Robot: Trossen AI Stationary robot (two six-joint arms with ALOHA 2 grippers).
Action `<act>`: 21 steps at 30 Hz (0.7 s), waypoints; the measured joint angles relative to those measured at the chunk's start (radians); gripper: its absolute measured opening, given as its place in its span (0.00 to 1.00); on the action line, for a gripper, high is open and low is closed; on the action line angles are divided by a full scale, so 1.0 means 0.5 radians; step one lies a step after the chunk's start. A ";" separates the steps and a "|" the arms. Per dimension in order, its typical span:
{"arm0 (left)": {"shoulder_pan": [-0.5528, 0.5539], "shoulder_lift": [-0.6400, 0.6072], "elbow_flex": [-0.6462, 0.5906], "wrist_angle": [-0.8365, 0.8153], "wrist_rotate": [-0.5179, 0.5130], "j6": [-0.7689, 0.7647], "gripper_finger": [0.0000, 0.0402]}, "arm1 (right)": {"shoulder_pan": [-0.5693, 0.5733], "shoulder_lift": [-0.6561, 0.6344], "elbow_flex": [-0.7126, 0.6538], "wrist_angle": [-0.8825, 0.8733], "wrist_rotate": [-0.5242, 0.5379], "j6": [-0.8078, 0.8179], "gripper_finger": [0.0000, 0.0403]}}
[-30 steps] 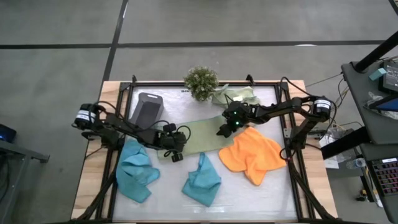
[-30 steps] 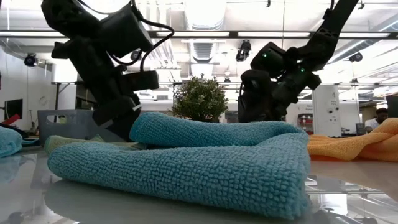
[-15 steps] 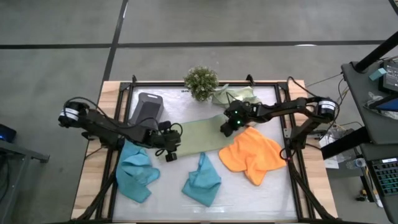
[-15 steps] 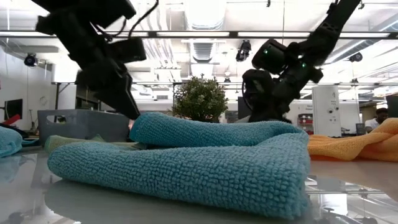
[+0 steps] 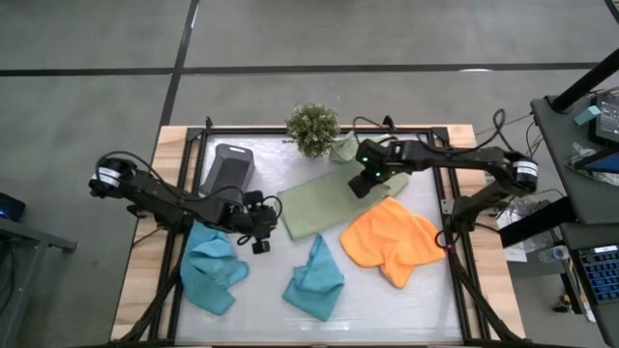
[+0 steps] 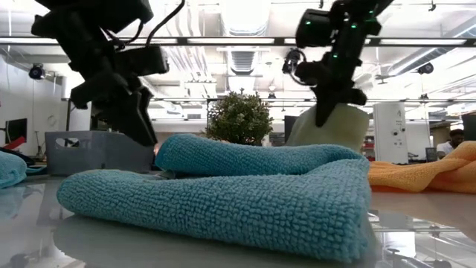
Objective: Fold microfiber towels
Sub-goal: Fold the left green microfiber cloth
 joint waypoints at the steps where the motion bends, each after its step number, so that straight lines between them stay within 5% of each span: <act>1: -0.001 0.000 -0.012 0.004 0.000 -0.023 0.34 | 0.017 0.049 0.032 0.000 -0.033 -0.003 0.02; 10: -0.001 0.008 -0.127 0.122 -0.008 -0.088 0.34 | 0.234 0.586 0.407 0.213 -0.257 -0.041 0.02; 21: -0.001 0.010 -0.140 0.179 -0.012 -0.026 0.34 | 0.290 1.096 0.979 0.214 -0.251 -0.087 0.02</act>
